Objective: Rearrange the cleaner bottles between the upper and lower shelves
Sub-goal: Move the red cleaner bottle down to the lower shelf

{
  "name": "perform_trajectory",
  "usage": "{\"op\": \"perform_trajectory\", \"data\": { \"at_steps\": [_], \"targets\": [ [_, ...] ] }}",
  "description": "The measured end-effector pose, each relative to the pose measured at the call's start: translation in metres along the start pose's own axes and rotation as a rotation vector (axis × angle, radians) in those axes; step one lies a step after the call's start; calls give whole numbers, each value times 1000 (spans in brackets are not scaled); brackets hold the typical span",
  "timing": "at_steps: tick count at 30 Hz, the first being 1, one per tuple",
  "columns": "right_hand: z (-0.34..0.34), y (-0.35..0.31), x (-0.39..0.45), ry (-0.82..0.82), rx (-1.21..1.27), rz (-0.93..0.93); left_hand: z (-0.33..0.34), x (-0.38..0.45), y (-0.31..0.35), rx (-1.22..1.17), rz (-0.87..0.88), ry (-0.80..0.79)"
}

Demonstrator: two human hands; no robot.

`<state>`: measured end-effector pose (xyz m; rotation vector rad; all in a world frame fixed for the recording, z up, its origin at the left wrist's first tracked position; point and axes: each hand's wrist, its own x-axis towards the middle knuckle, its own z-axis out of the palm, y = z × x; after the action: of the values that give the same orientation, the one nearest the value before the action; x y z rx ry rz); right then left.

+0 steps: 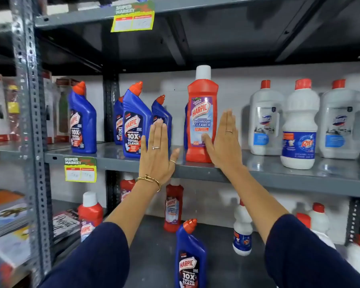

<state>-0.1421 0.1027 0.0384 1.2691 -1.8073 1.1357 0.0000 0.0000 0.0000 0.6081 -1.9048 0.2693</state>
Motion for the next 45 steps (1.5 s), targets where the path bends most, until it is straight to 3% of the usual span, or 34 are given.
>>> {"op": "perform_trajectory", "data": {
  "at_steps": [6, 11, 14, 19, 25, 31, 36, 45],
  "targets": [
    [18, -8, 14, -99, 341, 264, 11, -17, -20, -3, -22, -95],
    [25, -2, 23, -73, 540, 335, 22, -20, -22, -43, -33, -14],
    [24, -2, 24, -58, 602, 352, 23, -20, -21, -74, -57, 8],
    [17, -5, 16, -27, 546, 350, 16, -21, -21, -49, -23, -90],
    [-2, -15, -8, 126, 538, 288, 4, -38, -38, 70, 124, -242],
    [-23, -35, -46, 265, 716, 244, -8, -43, -65, 184, 159, -332],
    [8, -43, -120, 67, 919, 281, -18, -44, -86, 197, 113, -373],
    [119, -38, -251, -222, 828, 487, -26, -39, -95, 73, 170, -427]
  ]
}}
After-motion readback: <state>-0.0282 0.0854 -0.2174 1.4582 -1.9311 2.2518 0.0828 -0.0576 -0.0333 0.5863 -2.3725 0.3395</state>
